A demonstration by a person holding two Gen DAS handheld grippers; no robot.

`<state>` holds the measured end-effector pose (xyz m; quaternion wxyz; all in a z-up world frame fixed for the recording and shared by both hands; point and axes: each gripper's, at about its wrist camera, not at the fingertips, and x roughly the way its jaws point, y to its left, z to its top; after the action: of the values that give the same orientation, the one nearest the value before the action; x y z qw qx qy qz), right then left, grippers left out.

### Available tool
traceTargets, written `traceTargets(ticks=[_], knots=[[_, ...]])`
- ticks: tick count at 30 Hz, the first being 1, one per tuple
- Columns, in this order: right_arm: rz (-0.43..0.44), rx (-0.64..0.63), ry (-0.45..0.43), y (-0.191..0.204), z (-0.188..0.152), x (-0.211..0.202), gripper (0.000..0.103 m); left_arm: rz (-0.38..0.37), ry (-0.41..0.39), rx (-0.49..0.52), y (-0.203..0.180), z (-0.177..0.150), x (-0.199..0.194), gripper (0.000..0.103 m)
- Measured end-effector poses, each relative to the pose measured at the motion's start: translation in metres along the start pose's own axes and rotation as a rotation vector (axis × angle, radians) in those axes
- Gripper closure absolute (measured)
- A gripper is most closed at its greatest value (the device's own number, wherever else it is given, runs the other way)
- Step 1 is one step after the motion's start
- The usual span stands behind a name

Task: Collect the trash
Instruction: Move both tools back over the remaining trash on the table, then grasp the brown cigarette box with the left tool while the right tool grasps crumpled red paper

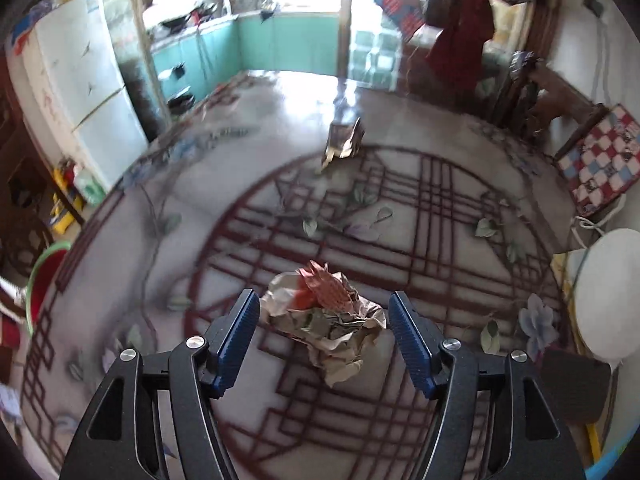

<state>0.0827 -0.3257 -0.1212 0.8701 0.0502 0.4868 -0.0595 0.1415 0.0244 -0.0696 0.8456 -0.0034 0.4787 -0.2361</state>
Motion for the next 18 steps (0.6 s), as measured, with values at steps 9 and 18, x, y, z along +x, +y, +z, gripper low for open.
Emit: traceTargets(ticks=[9,18], knots=[[0.123,0.079,-0.028,-0.03,-0.017,0.01,0.066,-0.021,-0.013,0.179,-0.129,0.052,0.05,0.022],[0.148,0.19,-0.121,-0.072,-0.034,-0.014,0.066,0.029,0.043,0.21,-0.215,0.11,0.163,0.022]])
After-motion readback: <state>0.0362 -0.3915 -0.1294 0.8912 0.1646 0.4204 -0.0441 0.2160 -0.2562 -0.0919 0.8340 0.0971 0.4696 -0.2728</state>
